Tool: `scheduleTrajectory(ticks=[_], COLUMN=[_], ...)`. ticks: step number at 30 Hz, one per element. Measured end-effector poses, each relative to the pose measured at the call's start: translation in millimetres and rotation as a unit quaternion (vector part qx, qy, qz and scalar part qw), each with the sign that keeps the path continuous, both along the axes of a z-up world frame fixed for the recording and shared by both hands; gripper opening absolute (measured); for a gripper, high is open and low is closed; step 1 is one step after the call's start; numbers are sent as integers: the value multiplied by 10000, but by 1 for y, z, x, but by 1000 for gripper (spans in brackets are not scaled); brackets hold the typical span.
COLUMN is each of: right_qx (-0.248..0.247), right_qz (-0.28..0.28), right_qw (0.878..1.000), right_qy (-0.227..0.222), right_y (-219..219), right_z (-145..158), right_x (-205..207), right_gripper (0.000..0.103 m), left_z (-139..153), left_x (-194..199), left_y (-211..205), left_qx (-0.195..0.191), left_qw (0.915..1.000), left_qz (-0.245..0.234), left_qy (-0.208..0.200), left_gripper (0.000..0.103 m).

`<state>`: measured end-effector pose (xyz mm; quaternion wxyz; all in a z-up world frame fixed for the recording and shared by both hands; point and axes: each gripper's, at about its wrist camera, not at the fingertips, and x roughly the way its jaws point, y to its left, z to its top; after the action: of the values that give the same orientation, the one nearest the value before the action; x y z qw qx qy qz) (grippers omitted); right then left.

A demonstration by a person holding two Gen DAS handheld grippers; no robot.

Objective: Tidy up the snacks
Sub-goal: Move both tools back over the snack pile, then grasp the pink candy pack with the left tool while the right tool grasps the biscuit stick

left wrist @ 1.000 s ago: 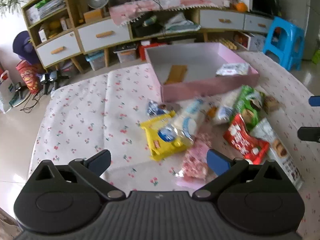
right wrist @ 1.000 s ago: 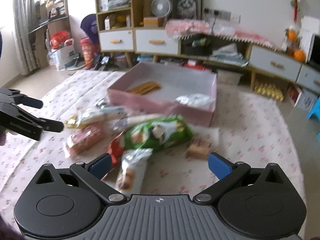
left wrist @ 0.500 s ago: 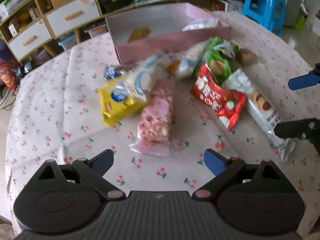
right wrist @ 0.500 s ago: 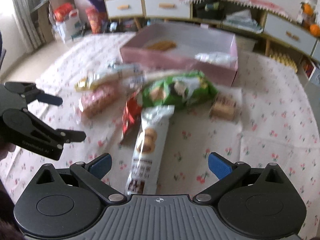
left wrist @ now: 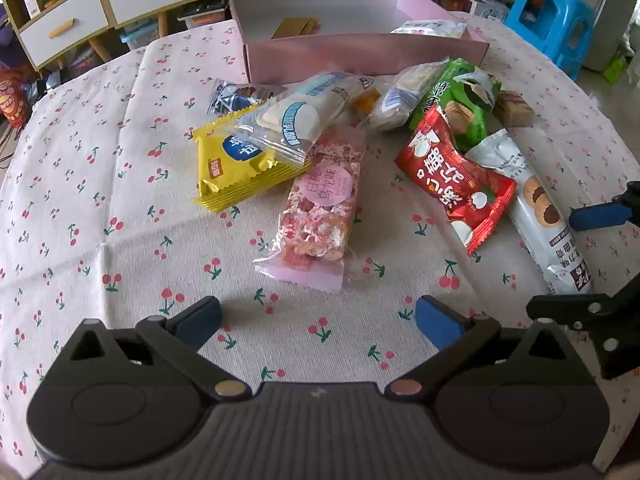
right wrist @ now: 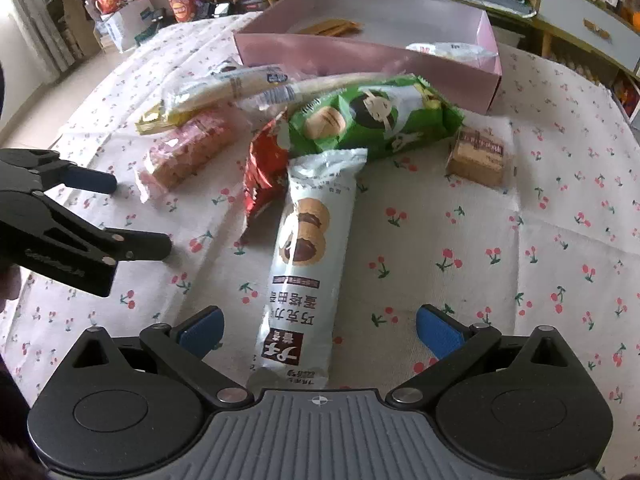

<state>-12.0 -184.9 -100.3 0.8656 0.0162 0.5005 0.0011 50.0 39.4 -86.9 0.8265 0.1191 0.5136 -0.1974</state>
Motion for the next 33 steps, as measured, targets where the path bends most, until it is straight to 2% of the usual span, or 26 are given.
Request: scheduleTrajectory(ticks=[3, 8, 10, 17, 33], right_qx=[-43, 15, 85, 73, 83], right_qz=[12, -68, -62, 26, -123], right_qw=[10000, 10000, 9999, 10000, 9999], right_qy=[-18, 11, -22, -56, -70], right_y=[0, -1, -2, 0, 0], right_z=[-2, -1, 1, 3, 10], right_x=[2, 6, 8, 12, 11], right_gripper=[103, 102, 99, 89, 58], left_z=[0, 3, 4, 3, 7], left_x=[4, 12, 15, 21, 38], left_y=[-2, -6, -8, -11, -15], left_qx=[1, -101, -144, -238, -404], left_qw=[10000, 9996, 9995, 9989, 9974], left_qz=[-14, -52, -28, -23, 188], left_qy=[-27, -266, -290, -402, -573], left_gripper=[103, 88, 84, 81, 55])
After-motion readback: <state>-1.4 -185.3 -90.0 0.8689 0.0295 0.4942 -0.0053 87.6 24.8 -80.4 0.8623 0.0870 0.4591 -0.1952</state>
